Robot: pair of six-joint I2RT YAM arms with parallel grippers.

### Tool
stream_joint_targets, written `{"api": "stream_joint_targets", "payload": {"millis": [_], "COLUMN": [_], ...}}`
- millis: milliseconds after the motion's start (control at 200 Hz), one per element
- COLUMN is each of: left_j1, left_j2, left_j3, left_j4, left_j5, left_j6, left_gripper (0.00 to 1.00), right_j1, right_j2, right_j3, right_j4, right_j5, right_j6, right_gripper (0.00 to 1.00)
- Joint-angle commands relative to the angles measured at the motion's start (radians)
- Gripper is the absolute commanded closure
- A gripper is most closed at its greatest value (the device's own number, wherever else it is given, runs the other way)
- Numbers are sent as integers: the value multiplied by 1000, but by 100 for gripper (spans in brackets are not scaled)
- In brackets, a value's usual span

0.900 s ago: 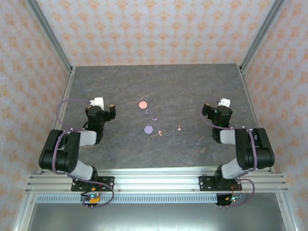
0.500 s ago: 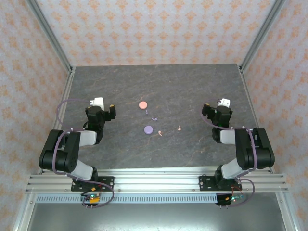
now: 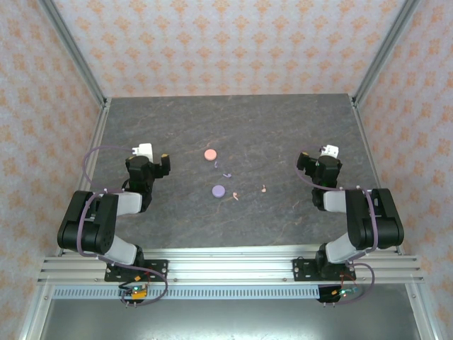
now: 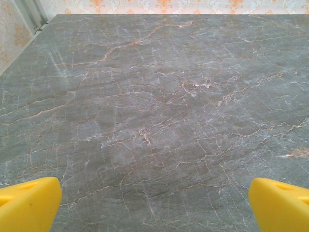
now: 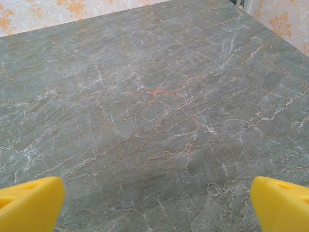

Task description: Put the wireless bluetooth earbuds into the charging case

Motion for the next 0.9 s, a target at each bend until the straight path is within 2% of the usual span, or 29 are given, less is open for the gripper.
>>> {"api": "stream_joint_targets", "payload": {"millis": [0, 220, 355, 445, 651, 741, 896], "left_j1": [-2, -3, 3, 8, 9, 9, 8], "left_j2": [4, 2, -52, -111, -280, -324, -329], "left_j3": [19, 16, 45, 61, 190, 265, 414], "left_j4": [-6, -2, -95, -169, -530, -691, -963], "left_j5": [-28, -27, -137, -157, -182, -137, -20], "left_j6": [15, 16, -40, -54, -132, -155, -213], "left_gripper": [0, 0, 0, 0, 0, 0, 0], "right_j1": [3, 2, 1, 2, 1, 2, 3], "right_j2": [4, -1, -54, -99, -221, -253, -251], "right_j3": [17, 19, 70, 113, 220, 285, 392], "right_j4": [-4, -10, -142, -270, -629, -787, -985], "right_j5": [19, 27, 77, 90, 130, 118, 13], "right_j6": [-14, -12, 9, 21, 78, 113, 161], "right_gripper": [1, 1, 1, 1, 1, 1, 1]}}
